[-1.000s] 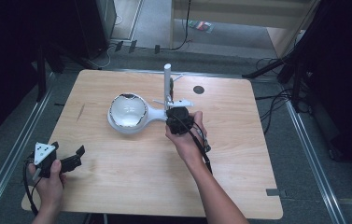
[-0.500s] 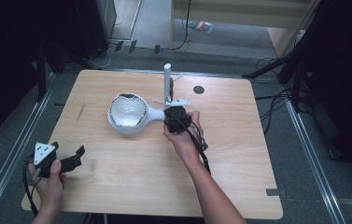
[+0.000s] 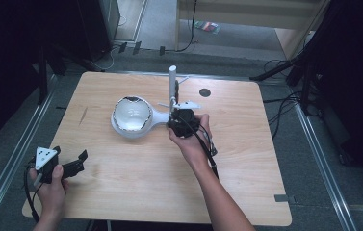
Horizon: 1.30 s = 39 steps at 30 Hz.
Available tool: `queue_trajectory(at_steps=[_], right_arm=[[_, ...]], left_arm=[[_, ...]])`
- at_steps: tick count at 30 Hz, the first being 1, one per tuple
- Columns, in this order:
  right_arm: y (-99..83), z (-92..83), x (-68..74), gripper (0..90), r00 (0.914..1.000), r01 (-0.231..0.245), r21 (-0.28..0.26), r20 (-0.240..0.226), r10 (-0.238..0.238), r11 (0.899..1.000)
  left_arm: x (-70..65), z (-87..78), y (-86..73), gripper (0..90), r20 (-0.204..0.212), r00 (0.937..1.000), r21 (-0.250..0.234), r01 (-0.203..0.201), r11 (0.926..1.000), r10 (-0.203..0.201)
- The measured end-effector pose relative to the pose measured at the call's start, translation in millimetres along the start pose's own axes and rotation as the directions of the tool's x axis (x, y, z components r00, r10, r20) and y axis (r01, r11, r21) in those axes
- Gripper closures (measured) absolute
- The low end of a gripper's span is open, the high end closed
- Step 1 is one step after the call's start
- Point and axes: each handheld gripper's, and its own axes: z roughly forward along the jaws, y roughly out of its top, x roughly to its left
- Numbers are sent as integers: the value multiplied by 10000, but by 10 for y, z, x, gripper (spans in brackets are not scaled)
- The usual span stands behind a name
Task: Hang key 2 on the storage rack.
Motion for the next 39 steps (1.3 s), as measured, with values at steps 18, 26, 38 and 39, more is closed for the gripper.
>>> queue_trajectory(at_steps=[18, 26, 38, 39], right_arm=[[-42, -264, -94, 82, 9998, -191, -4, 15, 191, 9998], [-113, -445, -240, 6, 9997, -226, -239, -120, 223, 9995], [-243, -589, -460, 0, 9992, -387, -119, 113, 388, 9992], [-261, -597, -480, 0, 9991, -411, -84, 110, 412, 9991]], left_arm=[[-11, -23, -12, 6, -111, 9999, -62, -47, 10000, 46], [-12, -23, -11, 5, -146, 9999, -46, -68, 10000, 67], [-11, -21, -11, 6, -138, 9999, -45, -53, 10000, 52], [-11, -20, -11, 6, -136, 9999, -51, -44, 10000, 44]])
